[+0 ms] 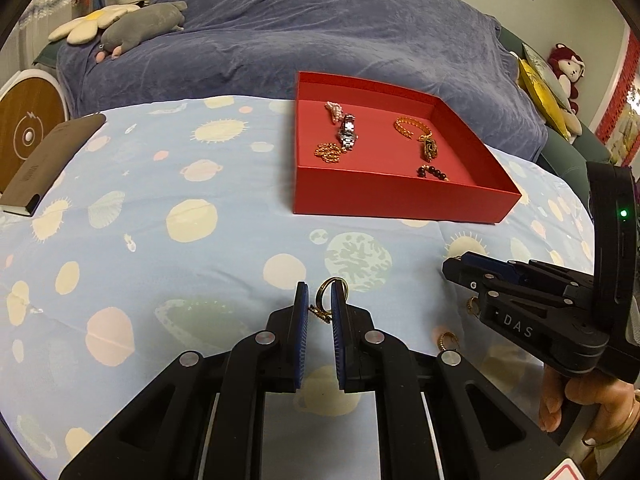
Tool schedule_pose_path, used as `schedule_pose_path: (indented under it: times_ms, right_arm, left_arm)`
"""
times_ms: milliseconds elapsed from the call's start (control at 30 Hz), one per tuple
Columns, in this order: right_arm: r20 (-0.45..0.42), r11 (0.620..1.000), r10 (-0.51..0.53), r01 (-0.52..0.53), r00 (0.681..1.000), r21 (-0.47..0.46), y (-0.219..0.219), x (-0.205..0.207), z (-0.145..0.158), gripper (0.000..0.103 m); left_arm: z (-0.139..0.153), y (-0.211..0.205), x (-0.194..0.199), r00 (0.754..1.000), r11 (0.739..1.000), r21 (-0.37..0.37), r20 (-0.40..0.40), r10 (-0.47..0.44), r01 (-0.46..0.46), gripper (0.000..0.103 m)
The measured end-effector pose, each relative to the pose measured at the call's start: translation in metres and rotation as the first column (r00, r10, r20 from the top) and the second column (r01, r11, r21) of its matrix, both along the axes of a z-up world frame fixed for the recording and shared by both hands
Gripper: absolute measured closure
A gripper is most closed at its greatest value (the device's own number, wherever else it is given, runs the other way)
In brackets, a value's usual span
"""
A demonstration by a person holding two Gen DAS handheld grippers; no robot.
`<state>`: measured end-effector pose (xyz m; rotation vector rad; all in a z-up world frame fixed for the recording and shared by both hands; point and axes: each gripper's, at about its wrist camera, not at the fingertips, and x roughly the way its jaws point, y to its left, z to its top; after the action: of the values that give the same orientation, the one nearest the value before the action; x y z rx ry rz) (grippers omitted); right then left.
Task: Organize jewelry
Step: 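Grasp another gold ring with the right tool while the left tool lifts its ring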
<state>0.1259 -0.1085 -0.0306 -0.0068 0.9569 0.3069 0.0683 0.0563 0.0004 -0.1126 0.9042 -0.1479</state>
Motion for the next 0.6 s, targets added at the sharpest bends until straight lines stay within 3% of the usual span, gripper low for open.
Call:
schedule_pose_path:
  times_ms: [133, 200, 600]
  right_arm:
    - [0.011, 1.000, -0.005, 0.005, 1.000, -0.024, 0.002, 0.003, -0.004, 0.086]
    - [0.017, 0.999, -0.007, 0.008, 1.000, -0.036, 0.002, 0.001, -0.004, 0.094]
    - [0.031, 0.999, -0.038, 0.038, 0.999, 0.023, -0.016, -0.007, 0.010, 0.098]
  left_arm:
    - [-0.001, 0.010, -0.002, 1.000, 1.000, -0.006, -0.007, 0.013, -0.013, 0.094]
    - [-0.002, 0.013, -0.004, 1.000, 1.000, -0.007, -0.009, 0.018, -0.018, 0.094]
    - [0.009, 0.007, 0.003, 1.000, 0.999, -0.030, 0.005, 0.018, -0.018, 0.094]
